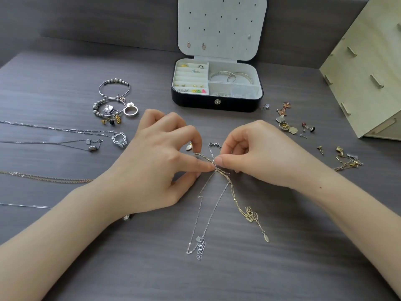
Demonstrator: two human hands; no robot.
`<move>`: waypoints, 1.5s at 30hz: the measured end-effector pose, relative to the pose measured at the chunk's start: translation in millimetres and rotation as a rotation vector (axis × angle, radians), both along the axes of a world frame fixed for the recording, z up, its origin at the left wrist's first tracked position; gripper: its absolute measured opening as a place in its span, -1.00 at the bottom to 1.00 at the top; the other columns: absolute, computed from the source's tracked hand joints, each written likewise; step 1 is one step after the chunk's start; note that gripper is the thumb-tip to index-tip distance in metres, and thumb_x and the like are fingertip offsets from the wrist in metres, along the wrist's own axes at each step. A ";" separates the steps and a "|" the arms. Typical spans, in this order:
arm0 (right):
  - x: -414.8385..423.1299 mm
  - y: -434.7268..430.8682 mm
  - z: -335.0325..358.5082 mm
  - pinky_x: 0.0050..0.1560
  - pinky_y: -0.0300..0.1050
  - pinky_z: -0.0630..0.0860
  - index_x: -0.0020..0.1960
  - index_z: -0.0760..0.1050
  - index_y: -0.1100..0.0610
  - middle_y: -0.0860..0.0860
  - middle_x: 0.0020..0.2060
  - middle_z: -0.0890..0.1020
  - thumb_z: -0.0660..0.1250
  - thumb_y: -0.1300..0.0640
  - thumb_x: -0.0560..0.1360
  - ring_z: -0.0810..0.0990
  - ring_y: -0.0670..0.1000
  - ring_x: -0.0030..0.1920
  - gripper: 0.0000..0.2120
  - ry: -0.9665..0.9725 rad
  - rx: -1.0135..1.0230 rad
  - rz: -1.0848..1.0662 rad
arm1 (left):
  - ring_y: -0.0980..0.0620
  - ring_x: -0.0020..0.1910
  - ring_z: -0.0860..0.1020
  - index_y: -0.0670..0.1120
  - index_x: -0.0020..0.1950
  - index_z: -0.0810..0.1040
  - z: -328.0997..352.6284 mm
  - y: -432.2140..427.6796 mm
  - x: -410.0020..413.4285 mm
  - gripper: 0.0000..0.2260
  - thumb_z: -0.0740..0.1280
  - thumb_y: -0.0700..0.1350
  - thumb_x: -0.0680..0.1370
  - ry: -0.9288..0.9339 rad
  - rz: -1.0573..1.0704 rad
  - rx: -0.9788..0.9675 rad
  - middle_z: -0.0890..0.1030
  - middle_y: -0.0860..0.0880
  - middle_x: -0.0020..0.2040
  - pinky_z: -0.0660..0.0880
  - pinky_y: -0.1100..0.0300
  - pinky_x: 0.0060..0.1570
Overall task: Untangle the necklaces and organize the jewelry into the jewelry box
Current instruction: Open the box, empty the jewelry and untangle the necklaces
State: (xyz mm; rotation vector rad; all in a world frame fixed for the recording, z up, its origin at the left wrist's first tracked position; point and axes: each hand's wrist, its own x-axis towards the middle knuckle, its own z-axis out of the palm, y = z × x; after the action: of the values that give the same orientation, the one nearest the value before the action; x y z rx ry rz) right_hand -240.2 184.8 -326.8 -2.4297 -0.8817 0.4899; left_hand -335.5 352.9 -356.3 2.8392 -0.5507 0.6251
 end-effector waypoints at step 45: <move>6.3 -0.9 -2.1 -0.30 -0.21 0.42 -0.32 0.57 0.03 -0.11 -0.48 0.56 0.49 -0.04 0.34 0.46 -0.21 -0.47 -0.82 0.008 -0.001 0.003 | -0.11 -0.15 0.48 0.11 -0.03 0.68 -1.6 8.6 3.8 -0.66 0.21 -0.21 0.39 0.008 0.041 0.038 0.58 0.02 -0.10 0.16 0.08 -0.07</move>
State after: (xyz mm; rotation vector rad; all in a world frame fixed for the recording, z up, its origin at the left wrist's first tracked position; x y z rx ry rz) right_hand -233.9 184.0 -328.9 -2.4258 -0.8820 0.5009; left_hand -331.7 361.5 -357.9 2.8945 -0.5097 0.6158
